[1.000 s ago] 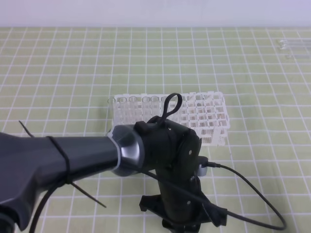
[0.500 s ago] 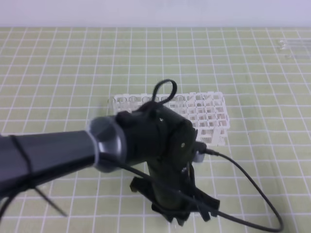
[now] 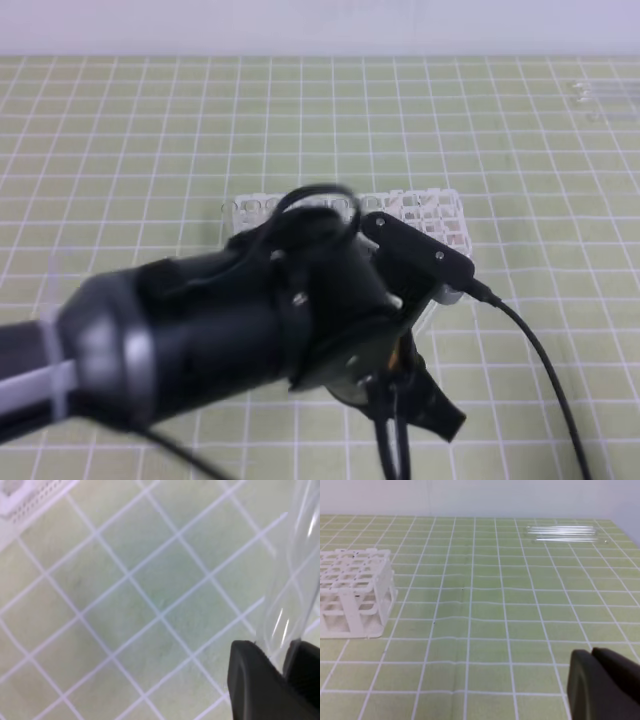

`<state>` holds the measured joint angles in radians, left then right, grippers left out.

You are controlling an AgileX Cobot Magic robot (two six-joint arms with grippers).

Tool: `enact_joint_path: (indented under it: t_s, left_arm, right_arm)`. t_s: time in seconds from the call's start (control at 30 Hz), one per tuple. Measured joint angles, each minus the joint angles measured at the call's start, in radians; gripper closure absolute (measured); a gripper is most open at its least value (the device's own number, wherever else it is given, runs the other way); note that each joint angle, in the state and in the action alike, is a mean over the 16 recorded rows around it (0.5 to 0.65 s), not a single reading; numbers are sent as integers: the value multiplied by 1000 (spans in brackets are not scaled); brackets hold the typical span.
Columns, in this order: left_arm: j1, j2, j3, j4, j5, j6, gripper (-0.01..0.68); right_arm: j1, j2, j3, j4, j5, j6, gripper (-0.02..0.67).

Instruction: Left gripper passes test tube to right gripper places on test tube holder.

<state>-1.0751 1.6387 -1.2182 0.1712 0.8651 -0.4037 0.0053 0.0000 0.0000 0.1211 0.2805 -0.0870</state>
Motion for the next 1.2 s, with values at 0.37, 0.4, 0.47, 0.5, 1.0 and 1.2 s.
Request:
enact_joint_path:
  t_s: [0.37, 0.4, 0.47, 0.5, 1.0, 1.2]
  left_arm:
    - [-23, -212, 314, 70, -356, -31, 670]
    - [-23, -235, 351, 80, -391, -32, 670]
    - [-23, -276, 417, 96, -451, -33, 669]
    - [-23, -296, 453, 110, -484, -33, 670]
    - [-23, -538, 760, 369, -703, -28, 671]
    - [-23, -562, 771, 421, -693, -28, 670]
  right_arm:
    - [0, 0, 0, 0, 0, 0, 651]
    - [0, 0, 0, 0, 0, 0, 651]
    - [0, 0, 0, 0, 0, 0, 651]
    - [0, 0, 0, 0, 0, 0, 651]
    - [0, 0, 0, 0, 0, 1, 651]
    - [0, 0, 0, 0, 0, 1, 651]
